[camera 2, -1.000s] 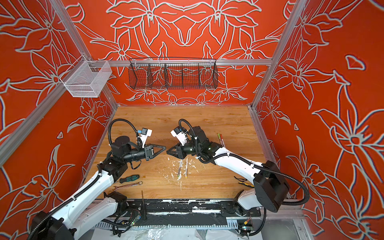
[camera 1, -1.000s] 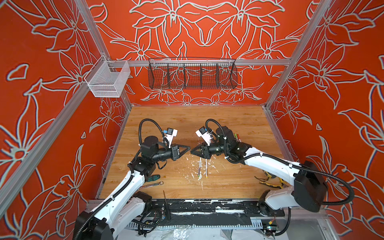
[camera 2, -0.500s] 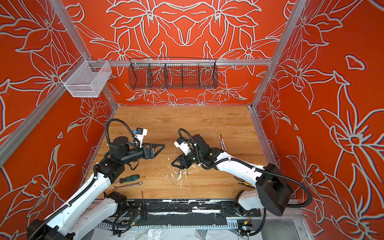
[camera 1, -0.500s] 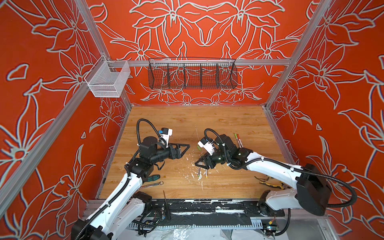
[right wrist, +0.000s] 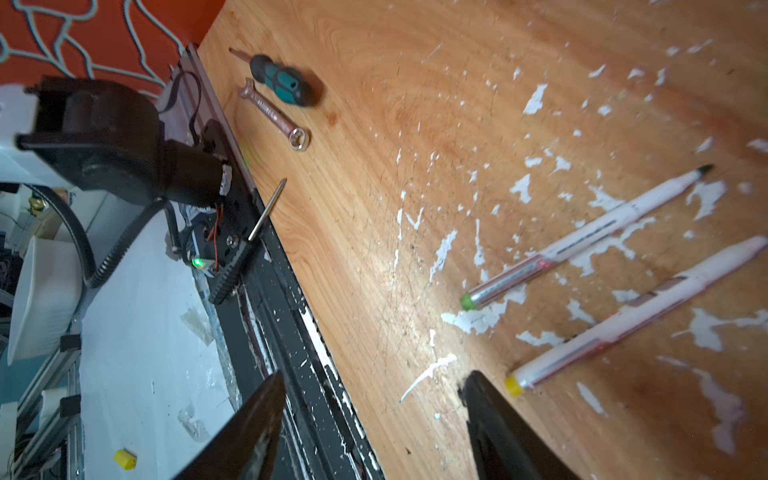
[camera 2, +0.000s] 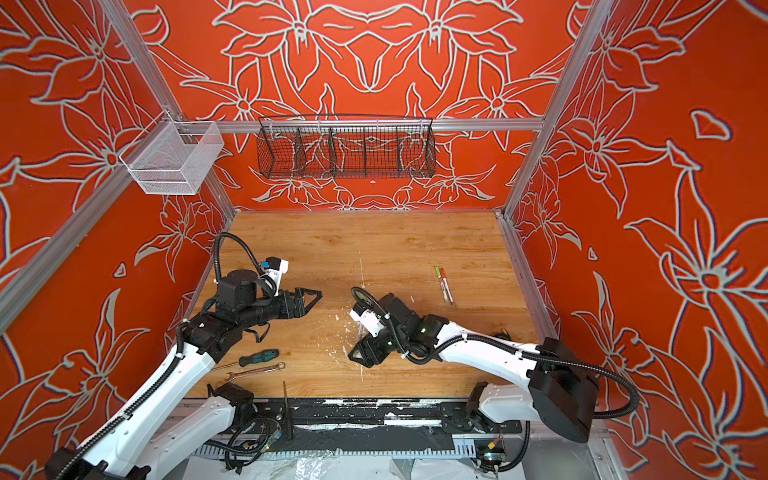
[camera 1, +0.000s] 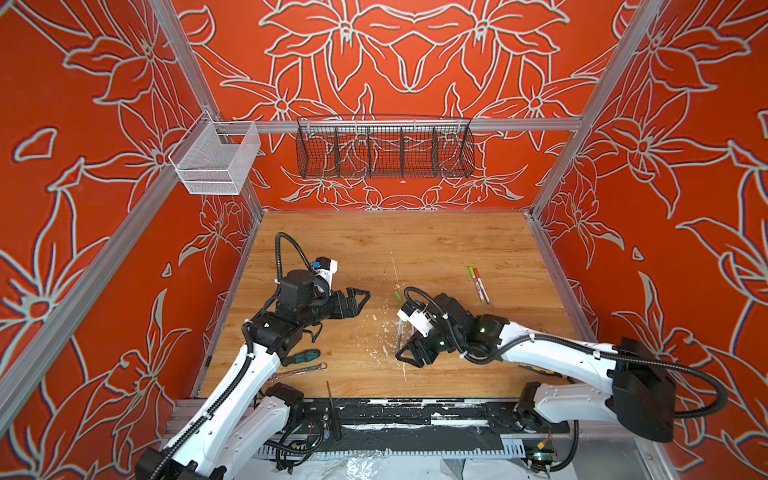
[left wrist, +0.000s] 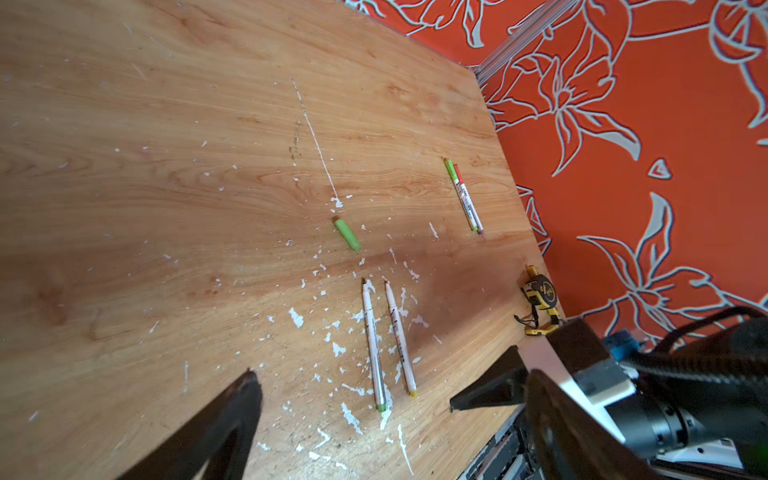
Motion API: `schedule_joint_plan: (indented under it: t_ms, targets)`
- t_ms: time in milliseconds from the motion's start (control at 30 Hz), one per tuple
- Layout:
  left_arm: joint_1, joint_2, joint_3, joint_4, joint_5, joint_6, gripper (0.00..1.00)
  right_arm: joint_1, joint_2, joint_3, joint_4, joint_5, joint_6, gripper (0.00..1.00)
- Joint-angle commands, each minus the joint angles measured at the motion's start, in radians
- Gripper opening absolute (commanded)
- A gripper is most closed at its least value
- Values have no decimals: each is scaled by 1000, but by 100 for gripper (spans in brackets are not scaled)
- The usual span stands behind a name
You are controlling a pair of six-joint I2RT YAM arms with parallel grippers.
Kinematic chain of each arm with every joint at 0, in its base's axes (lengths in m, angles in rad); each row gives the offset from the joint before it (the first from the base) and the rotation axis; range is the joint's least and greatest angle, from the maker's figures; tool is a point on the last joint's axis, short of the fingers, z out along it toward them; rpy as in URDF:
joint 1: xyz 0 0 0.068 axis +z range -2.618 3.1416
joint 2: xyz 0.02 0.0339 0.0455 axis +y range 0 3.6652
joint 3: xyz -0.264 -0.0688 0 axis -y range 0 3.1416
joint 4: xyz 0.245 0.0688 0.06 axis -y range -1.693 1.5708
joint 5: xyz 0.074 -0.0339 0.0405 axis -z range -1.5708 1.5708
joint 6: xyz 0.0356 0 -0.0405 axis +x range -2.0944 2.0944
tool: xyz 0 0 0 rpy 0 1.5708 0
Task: Insert the pens into the pen caps
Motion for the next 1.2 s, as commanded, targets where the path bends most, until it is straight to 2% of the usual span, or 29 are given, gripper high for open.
schedule_joint_plan:
  t_ms: [0, 133, 300, 500, 633, 767, 1000, 1167]
  targets:
    - [4, -4, 35, -127, -35, 49, 97, 25, -21, -27, -6, 35, 26, 71]
    - [5, 0, 98, -253, -100, 125, 97, 172, -26, -21, -18, 30, -39, 71]
    - [7, 7, 134, -358, -182, 201, 97, 499, -10, -33, 32, 81, -145, 75]
    - [6, 17, 135, -367, -200, 204, 97, 807, 195, 120, 8, 168, -254, 76]
    - [8, 14, 130, -361, -193, 204, 97, 975, 364, 288, -129, 291, -340, 76]
    - [9, 11, 132, -364, -179, 202, 97, 1063, 441, 378, -146, 365, -380, 75]
    - [8, -64, 112, -354, -198, 193, 97, 1163, 652, 652, -292, 404, -517, 72]
    - [8, -49, 116, -351, -187, 197, 97, 1162, 678, 719, -317, 326, -614, 68]
